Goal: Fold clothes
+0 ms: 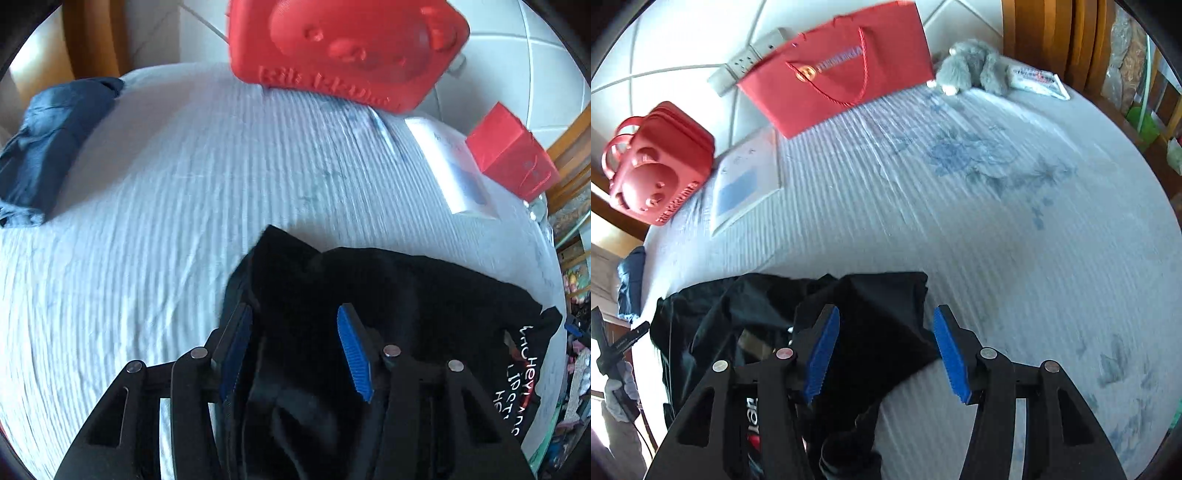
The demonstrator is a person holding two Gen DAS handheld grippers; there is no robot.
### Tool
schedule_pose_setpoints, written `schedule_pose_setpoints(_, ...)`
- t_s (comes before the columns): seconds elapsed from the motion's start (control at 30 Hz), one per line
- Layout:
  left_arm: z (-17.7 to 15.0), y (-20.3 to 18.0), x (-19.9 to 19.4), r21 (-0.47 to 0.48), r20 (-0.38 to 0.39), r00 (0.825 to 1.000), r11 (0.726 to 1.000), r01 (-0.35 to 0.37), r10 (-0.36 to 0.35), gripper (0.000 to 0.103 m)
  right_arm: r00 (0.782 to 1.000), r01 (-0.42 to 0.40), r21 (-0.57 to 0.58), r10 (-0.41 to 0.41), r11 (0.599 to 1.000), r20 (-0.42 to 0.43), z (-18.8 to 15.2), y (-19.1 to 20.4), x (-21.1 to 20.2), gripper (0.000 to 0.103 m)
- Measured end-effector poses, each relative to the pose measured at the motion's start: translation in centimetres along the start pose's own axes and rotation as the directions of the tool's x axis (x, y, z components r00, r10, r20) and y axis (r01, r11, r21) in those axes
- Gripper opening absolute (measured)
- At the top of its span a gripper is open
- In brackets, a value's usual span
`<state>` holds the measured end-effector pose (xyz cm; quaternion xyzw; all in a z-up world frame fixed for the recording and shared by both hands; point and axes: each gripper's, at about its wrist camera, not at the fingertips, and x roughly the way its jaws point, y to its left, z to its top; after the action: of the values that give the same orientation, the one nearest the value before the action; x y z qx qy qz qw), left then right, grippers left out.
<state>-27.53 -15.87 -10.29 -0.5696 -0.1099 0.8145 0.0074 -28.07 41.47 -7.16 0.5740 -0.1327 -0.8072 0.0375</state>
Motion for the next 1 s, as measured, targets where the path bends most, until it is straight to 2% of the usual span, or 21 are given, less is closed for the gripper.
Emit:
schedule_pose_setpoints(0.07,0.0,-0.7,1.3,0.024,-0.022,1.000,1.000,0.009,-0.008,0.049,0.999,-0.006,0.021,0.006,1.000,-0.036,0.5,-0.1,1.9,0.053)
schedule_pose_setpoints(0.1,-0.2,-1.0,1.6,0.039,-0.026,1.000,0.999,0.005,-0.004,0.047,0.999,-0.003,0.019,0.004,1.000,-0.047,0.6,-0.1,2.8,0.048)
schedule_pose_setpoints(0.13,-0.4,-1.3,1.9,0.056,-0.026,1.000,0.998,-0.003,0.004,0.017,0.999,0.009,0.010,-0.008,1.000,-0.052,0.7,0.0,3.6,0.037)
schedule_pose_setpoints(0.17,-0.5,-1.6,1.8,0.074,-0.017,1.000,0.997,-0.020,0.021,0.000,0.998,0.030,-0.010,-0.030,1.000,-0.053,0.8,0.3,4.1,0.005)
schedule_pose_setpoints(0.2,-0.7,-2.0,1.8,0.092,-0.008,0.999,0.995,-0.037,0.038,0.001,0.997,0.057,-0.038,-0.059,0.998,-0.040,0.8,0.9,4.2,0.002)
schedule_pose_setpoints(0.27,-1.1,-2.4,0.5,0.115,0.041,0.997,0.991,-0.073,0.068,0.001,0.996,0.076,-0.111,-0.071,0.991,0.047,0.2,2.2,2.3,0.002)
schedule_pose_setpoints(0.33,-2.2,-2.4,-2.3,0.133,0.128,0.988,0.986,-0.099,0.081,0.001,0.987,0.065,-0.194,-0.035,0.979,0.155,-1.7,3.1,-1.5,0.002)
schedule_pose_setpoints(0.4,-3.9,-2.0,-5.3,0.144,0.200,0.976,0.983,-0.113,0.083,0.001,0.975,0.037,-0.291,0.029,0.956,0.219,-5.4,3.7,-5.8,0.002)
schedule_pose_setpoints(0.43,-4.9,-1.6,-6.3,0.146,0.209,0.974,0.983,-0.115,0.083,0.001,0.971,0.025,-0.341,0.057,0.940,0.230,-7.5,3.9,-7.5,0.002)
schedule_pose_setpoints(0.5,-6.9,-0.6,-7.0,0.150,0.178,0.980,0.982,-0.113,0.085,0.001,0.983,0.002,-0.425,0.077,0.905,0.169,-12.2,3.8,-9.0,0.002)
schedule_pose_setpoints(0.57,-8.5,0.0,-6.4,0.167,0.128,0.986,0.978,-0.124,0.104,0.001,0.999,-0.006,-0.464,0.025,0.886,0.034,-16.8,3.2,-8.2,0.002)
schedule_pose_setpoints(0.63,-9.6,0.4,-5.6,0.169,0.080,0.992,0.979,-0.111,0.099,0.001,0.988,0.022,-0.455,-0.087,0.890,-0.124,-20.7,1.9,-5.6,0.005)
schedule_pose_setpoints(0.7,-10.3,0.7,-5.0,0.144,0.048,0.996,0.986,-0.084,0.078,0.002,0.966,0.038,-0.405,-0.138,0.913,-0.218,-23.2,0.0,-3.6,0.006)
schedule_pose_setpoints(0.77,-10.8,0.8,-5.0,0.128,0.034,0.998,0.990,-0.065,0.061,0.007,0.968,0.055,-0.330,-0.131,0.942,-0.213,-23.8,-1.3,-3.8,0.006)
schedule_pose_setpoints(0.8,-11.0,0.8,-5.1,0.126,0.032,0.998,0.990,-0.056,0.053,0.011,0.976,0.053,-0.290,-0.111,0.955,-0.187,-23.6,-1.7,-4.5,0.007)
schedule_pose_setpoints(0.83,-11.1,0.7,-5.5,0.127,0.039,0.998,0.991,-0.049,0.044,0.022,0.986,0.042,-0.256,-0.082,0.966,-0.147,-23.1,-2.0,-5.5,0.007)
schedule_pose_setpoints(0.9,-11.3,0.7,-6.0,0.130,0.054,0.998,0.991,-0.037,0.030,0.041,0.998,0.017,-0.205,-0.028,0.979,-0.052,-21.5,-2.1,-7.5,0.014)
schedule_pose_setpoints(1.0,-10.5,0.5,-6.6,0.130,0.085,0.996,0.991,-0.039,0.029,0.043,0.999,0.004,-0.165,0.002,0.986,0.038,-18.4,-1.5,-8.7,0.029)
